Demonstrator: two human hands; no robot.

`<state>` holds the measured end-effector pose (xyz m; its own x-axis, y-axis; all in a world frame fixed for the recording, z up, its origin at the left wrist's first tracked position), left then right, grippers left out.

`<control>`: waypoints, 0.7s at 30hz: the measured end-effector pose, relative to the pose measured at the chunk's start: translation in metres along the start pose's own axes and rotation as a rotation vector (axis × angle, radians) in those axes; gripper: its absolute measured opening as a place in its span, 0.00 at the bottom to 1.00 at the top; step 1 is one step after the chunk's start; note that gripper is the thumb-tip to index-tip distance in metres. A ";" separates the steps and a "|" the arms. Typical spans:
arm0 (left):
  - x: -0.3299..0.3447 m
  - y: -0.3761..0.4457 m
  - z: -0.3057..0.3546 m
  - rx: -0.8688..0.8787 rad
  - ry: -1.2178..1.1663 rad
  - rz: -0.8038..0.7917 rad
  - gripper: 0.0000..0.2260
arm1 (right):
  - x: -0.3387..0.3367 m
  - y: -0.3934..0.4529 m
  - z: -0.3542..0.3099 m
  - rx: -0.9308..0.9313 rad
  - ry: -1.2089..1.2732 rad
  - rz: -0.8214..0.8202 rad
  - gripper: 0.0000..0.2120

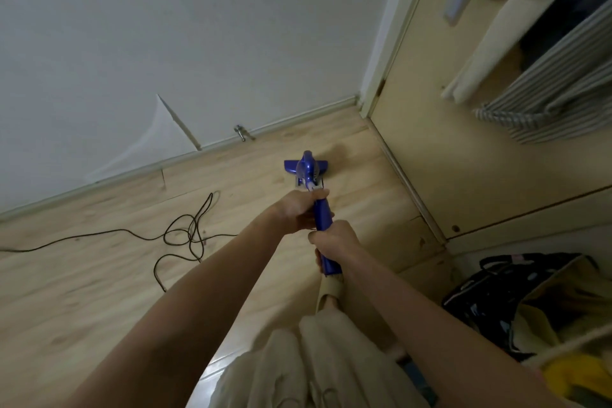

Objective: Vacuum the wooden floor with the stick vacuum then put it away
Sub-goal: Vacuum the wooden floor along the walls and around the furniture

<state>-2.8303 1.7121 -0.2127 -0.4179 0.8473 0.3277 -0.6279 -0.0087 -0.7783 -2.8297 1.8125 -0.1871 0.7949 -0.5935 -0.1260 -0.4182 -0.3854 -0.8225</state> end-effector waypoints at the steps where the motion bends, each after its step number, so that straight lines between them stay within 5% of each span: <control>1: 0.000 0.009 0.008 -0.005 -0.005 0.011 0.14 | -0.006 0.010 -0.007 -0.007 -0.017 -0.008 0.09; 12: 0.005 0.088 0.097 0.014 -0.053 0.098 0.13 | -0.070 0.095 -0.078 -0.049 -0.118 -0.020 0.08; 21: 0.007 0.102 0.092 -0.016 -0.043 0.088 0.18 | -0.076 0.104 -0.068 -0.046 -0.191 -0.022 0.08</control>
<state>-2.9579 1.6684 -0.2406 -0.4991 0.8202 0.2797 -0.5768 -0.0735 -0.8136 -2.9640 1.7692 -0.2254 0.8712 -0.4413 -0.2152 -0.4163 -0.4315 -0.8003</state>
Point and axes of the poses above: each hand's wrist, its own y-axis towards the middle knuckle, its own x-axis out of the palm, z = x × y, the point moved 7 cm from there along y, towards the middle knuckle, and after that the axes turned 8 degrees about -z, right-handed, at the moved point
